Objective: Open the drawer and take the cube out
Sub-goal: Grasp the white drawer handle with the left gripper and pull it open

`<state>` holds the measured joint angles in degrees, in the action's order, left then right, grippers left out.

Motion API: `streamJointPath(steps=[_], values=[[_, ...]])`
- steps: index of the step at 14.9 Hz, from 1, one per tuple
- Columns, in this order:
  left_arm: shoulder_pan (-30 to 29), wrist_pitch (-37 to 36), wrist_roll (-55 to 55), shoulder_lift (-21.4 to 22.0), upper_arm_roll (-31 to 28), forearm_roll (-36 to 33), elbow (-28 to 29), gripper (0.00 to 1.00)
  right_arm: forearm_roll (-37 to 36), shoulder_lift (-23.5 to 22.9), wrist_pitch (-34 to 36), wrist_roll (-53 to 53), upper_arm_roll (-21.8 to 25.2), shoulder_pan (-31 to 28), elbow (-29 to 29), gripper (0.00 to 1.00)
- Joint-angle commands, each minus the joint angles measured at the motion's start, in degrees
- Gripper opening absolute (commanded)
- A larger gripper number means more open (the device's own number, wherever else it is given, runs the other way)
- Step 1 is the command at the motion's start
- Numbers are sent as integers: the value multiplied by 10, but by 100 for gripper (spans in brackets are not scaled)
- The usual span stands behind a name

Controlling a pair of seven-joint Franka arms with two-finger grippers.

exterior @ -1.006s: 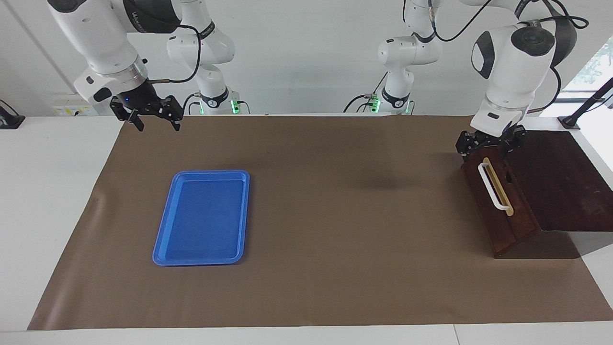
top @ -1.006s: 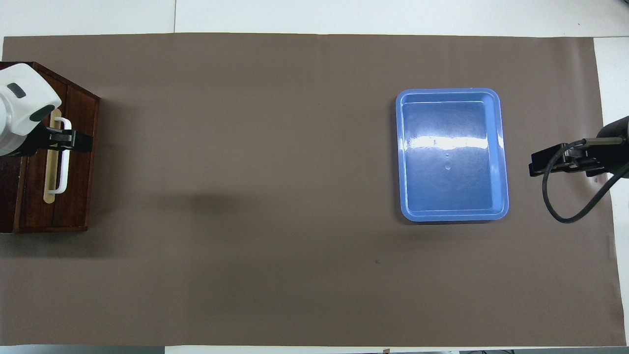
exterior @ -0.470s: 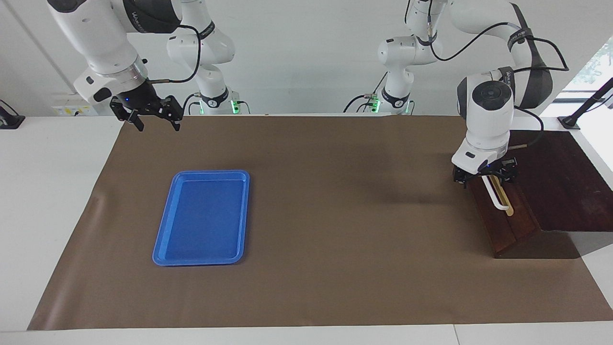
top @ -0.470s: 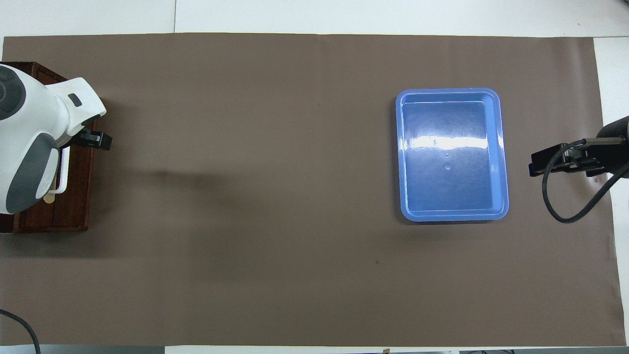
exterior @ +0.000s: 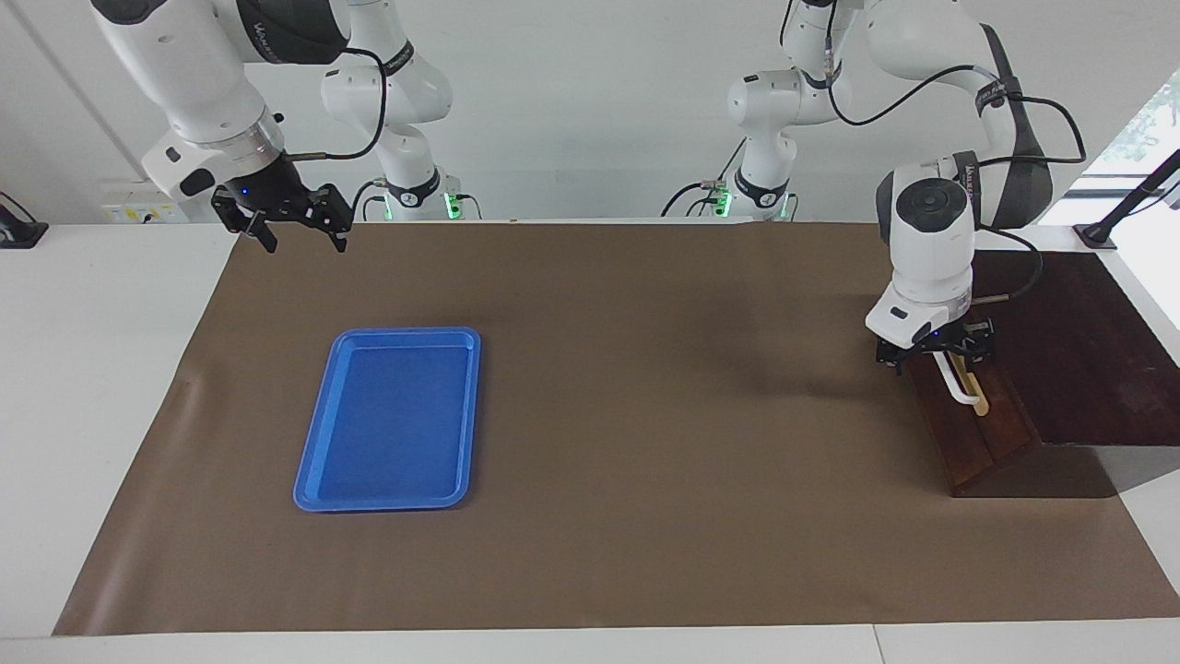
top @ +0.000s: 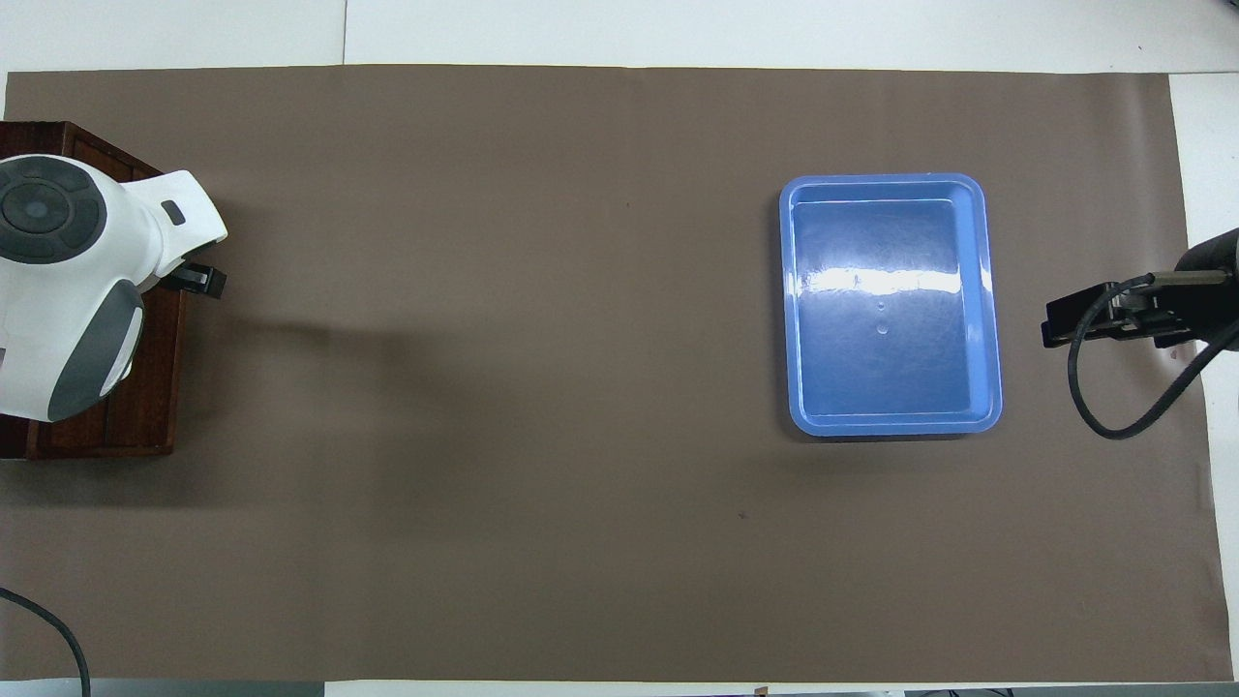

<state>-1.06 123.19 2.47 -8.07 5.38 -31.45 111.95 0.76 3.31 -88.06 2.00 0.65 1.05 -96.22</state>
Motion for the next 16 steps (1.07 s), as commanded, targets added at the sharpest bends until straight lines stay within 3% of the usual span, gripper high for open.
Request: streamJointPath(steps=[1, 8, 14, 16], values=[[-6, 36, 13, 9, 0, -15, 32, 100, -8, 6, 2, -8, -6, -8, -8, 100], [-20, 57, 58, -6, 2, -17, 42, 100, -9, 6, 2, -8, -6, -9, -7, 100], [42, 62, 166, -26, 4, -5, 35, 100, -8, 6, 2, -8, -5, -8, -8, 100], [57, 58, 168, -28, 3, 44, 25, 100, -9, 6, 2, -8, -6, -9, -8, 100]])
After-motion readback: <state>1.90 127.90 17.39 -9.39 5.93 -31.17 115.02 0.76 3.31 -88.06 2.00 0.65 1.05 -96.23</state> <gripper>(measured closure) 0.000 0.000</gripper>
